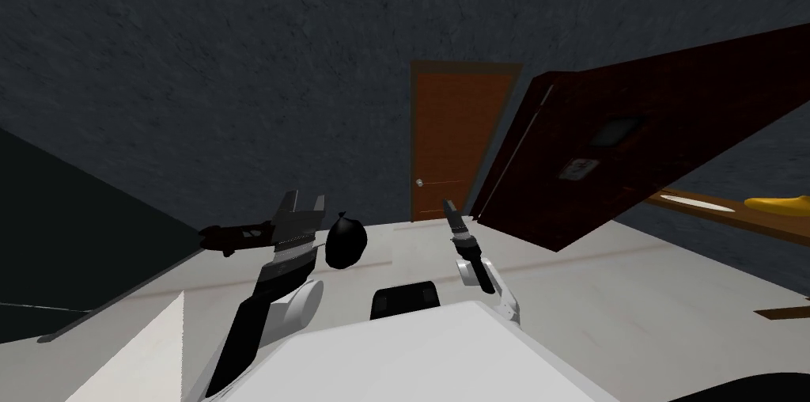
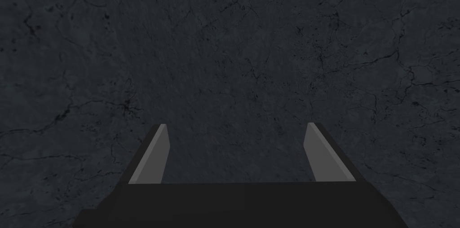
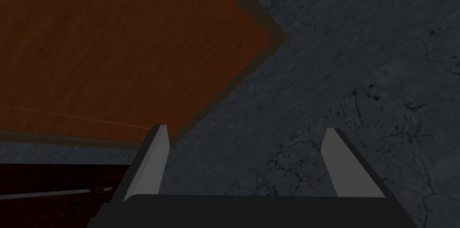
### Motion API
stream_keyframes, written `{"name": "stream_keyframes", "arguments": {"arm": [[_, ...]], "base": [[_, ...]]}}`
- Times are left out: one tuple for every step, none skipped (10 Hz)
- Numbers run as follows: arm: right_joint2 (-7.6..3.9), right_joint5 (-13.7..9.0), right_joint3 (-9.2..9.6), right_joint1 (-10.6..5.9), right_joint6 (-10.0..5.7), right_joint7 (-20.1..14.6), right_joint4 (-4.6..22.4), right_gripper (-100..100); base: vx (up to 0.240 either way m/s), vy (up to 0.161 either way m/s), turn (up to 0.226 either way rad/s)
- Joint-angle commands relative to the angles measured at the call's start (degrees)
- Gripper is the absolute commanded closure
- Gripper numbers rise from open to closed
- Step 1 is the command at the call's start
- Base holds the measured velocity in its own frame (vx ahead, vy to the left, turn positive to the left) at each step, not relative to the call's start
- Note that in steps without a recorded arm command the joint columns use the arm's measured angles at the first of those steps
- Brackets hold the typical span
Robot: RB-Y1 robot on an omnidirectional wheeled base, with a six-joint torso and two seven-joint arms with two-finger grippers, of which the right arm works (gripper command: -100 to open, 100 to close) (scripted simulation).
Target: Pull the door open
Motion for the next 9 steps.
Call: {"name": "stream_keyframes", "arguments": {"arm": [[-0.33,0.57,-0.57,-0.63,-0.46,1.74,2.20,-100],[-0.46,0.95,-0.86,-0.95,-0.66,2.76,3.44,-100],[-0.59,1.33,-1.16,-1.27,-0.87,3.77,4.69,-100],[-0.71,1.71,-1.46,-1.60,-1.08,4.81,5.96,-100],[-0.81,2.10,-1.76,-1.93,-1.30,5.86,7.25,-100],[-0.91,2.49,-2.06,-2.26,-1.51,6.91,8.53,-100],[-1.01,2.88,-2.36,-2.60,-1.72,7.96,9.82,-100],[-1.11,3.27,-2.66,-2.93,-1.94,9.01,11.11,-100],[-1.20,3.66,-2.96,-3.26,-2.15,10.06,12.39,-100]], "base": [[0.094,0.015,-0.017],[0.099,0.015,-0.017],[0.091,0.022,-0.014],[0.093,0.014,-0.014],[0.096,0.019,-0.014],[0.101,0.012,-0.018],[0.104,0.000,-0.016],[0.107,0.004,-0.012],[0.098,0.005,-0.013]]}}
